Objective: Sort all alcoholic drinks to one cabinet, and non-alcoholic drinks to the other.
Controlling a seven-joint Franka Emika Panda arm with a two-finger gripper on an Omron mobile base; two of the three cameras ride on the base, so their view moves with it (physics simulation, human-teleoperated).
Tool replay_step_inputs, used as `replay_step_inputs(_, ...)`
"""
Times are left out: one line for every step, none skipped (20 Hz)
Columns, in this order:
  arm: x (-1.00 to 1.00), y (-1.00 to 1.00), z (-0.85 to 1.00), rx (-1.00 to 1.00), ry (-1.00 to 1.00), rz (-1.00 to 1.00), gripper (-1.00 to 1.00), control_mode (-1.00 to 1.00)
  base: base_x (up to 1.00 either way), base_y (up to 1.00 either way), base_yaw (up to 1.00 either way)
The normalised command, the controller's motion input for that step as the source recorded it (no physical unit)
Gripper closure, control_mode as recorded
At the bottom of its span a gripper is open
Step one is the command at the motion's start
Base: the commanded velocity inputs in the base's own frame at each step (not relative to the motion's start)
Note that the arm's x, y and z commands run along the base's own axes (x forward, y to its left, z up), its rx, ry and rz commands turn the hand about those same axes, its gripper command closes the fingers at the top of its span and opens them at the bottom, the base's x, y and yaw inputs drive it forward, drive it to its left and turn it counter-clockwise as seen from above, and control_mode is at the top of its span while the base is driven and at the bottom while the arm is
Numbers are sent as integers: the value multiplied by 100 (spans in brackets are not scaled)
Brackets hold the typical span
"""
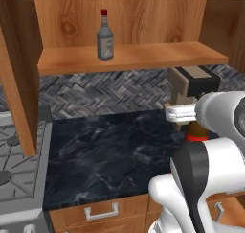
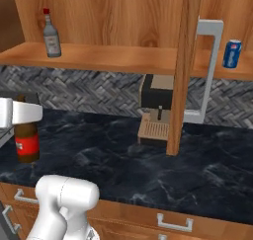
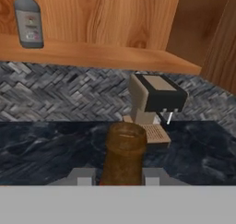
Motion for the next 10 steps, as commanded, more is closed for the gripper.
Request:
replay_step_inputs(0, 0, 0, 0, 0, 0, 100, 100, 64, 0, 3)
replay_step_inputs(0, 0, 0, 0, 0, 0, 100, 100, 64, 0, 4)
replay_step_inputs(0, 0, 0, 0, 0, 0, 100, 100, 65, 0, 4)
replay_step_inputs(0, 0, 0, 0, 0, 0, 100, 100, 67, 0, 4)
replay_step_inputs(0, 0, 0, 0, 0, 0, 100, 100, 70, 0, 4)
replay_step_inputs(0, 0, 0, 0, 0, 0, 100, 100, 72, 0, 4)
replay_step_inputs(0, 0, 0, 0, 0, 0, 100, 100, 71, 0, 4)
replay_step_inputs(0, 0, 0, 0, 0, 0, 100, 100, 57, 0, 4)
replay_step_inputs(0, 0, 0, 0, 0, 0, 100, 100, 42, 0, 5)
replay_step_inputs(0, 0, 0, 0, 0, 0, 100, 100, 20, 0, 5)
